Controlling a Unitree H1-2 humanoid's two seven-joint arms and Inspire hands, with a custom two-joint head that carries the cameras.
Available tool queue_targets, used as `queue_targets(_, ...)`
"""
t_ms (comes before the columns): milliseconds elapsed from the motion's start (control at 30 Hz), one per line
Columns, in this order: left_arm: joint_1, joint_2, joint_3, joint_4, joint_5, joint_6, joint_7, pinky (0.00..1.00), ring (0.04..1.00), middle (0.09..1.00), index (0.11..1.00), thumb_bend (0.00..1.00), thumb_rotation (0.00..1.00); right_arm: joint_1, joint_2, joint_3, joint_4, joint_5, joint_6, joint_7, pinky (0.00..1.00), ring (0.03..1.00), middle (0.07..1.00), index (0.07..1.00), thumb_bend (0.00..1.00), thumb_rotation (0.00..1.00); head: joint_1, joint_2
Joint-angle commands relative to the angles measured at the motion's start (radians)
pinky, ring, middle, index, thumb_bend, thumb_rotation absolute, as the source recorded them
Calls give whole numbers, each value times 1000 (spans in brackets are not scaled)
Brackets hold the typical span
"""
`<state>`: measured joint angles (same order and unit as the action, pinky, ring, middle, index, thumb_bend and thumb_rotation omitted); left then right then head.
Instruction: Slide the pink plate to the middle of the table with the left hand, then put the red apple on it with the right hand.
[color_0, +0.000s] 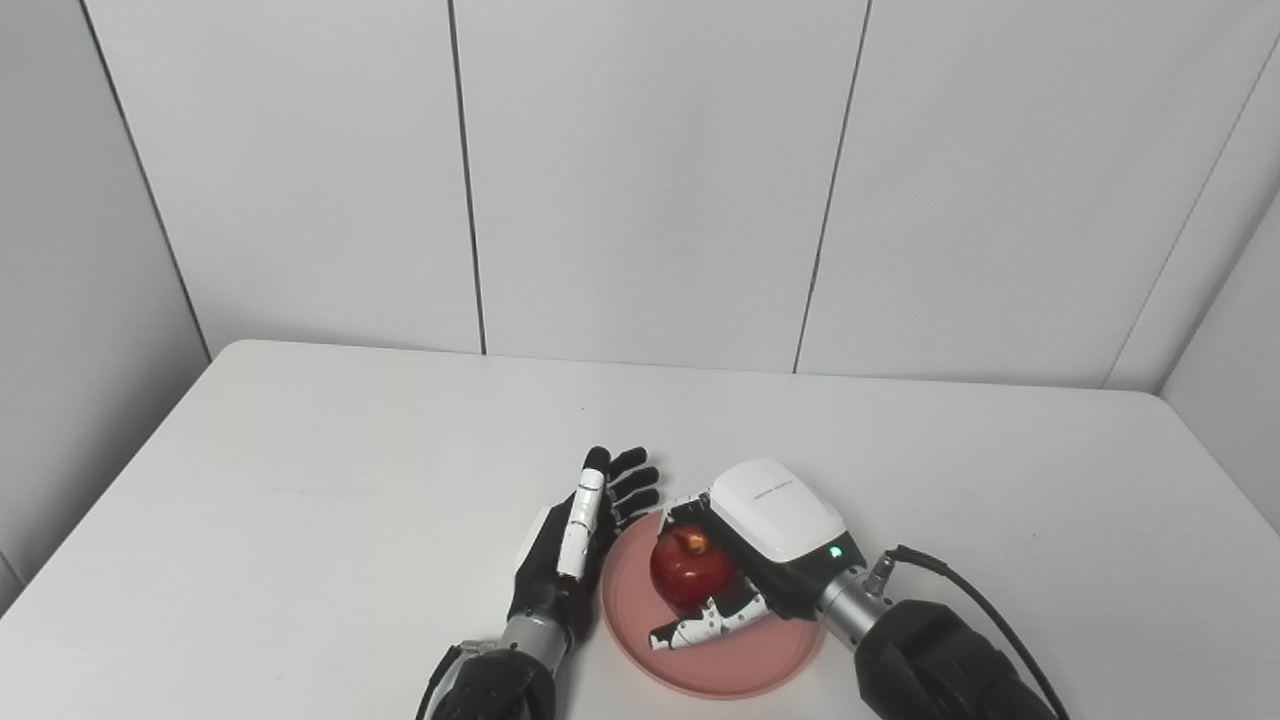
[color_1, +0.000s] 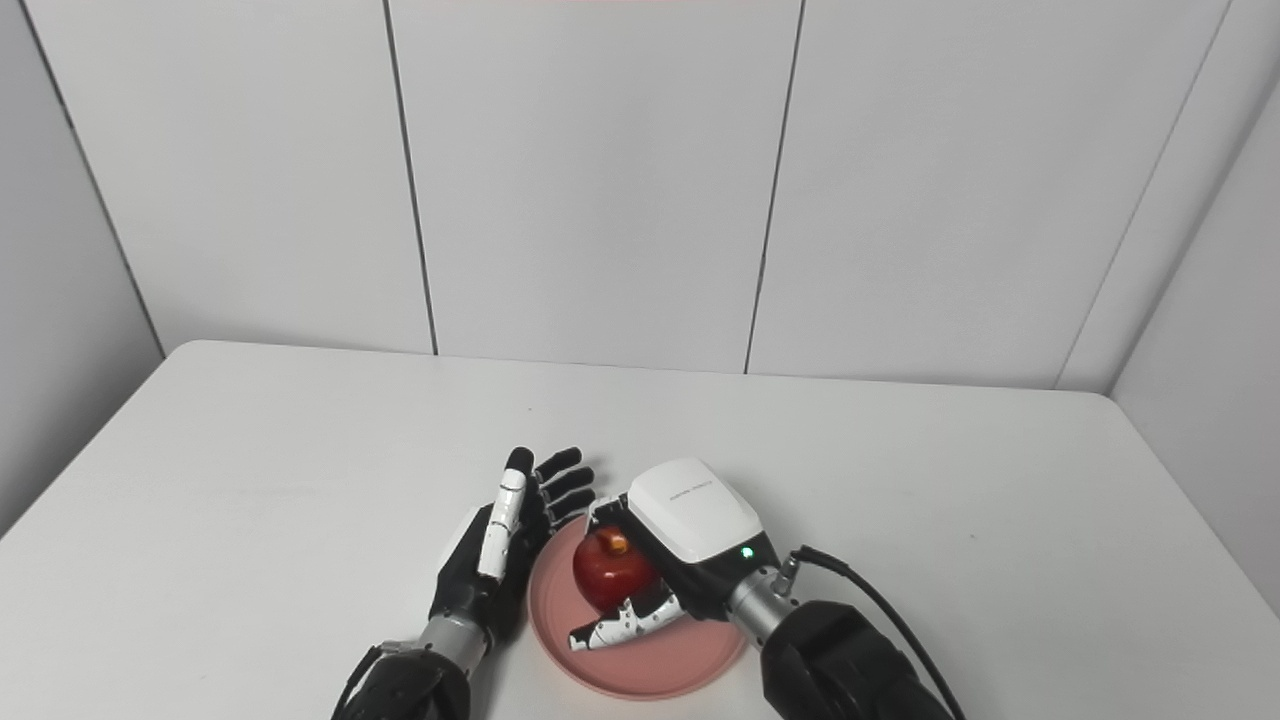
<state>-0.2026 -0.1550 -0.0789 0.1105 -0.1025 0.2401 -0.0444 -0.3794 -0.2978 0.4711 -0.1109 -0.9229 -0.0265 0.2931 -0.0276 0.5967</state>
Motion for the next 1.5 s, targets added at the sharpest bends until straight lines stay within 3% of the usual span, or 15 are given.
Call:
queue_targets(0, 13, 6, 9, 13, -3, 47, 3, 842, 841, 835, 813, 670, 989, -53, -4, -12, -11, -4, -54, -44, 206, 263, 356, 407, 656, 514, 1, -1)
queue_targets(100, 13, 7, 9, 10, -3, 50, 3, 849, 846, 840, 814, 675, 988, -49, -4, -12, -3, -13, -65, -61, 247, 304, 381, 419, 667, 497, 0, 1)
queue_targets(300, 13, 10, 6, 2, 5, 64, 5, 852, 866, 837, 807, 667, 998, -43, -13, -7, 27, -41, -80, -80, 340, 414, 484, 545, 722, 538, 1, 3)
queue_targets(433, 14, 12, 4, -1, 7, 65, 4, 871, 863, 838, 806, 662, 1000, -46, -22, 2, 32, -61, -59, -39, 474, 549, 620, 665, 814, 700, -1, 3)
queue_targets(567, 15, 12, 3, -4, 5, 65, 2, 859, 845, 833, 803, 656, 1000, -47, -26, 3, 40, -68, -64, -35, 605, 666, 705, 711, 871, 794, -2, 3)
queue_targets(1467, 17, 12, 3, -3, 7, 68, 4, 874, 873, 835, 808, 671, 1000, -61, -26, -18, 7, -47, -67, -11, 612, 680, 723, 719, 867, 781, -5, 6)
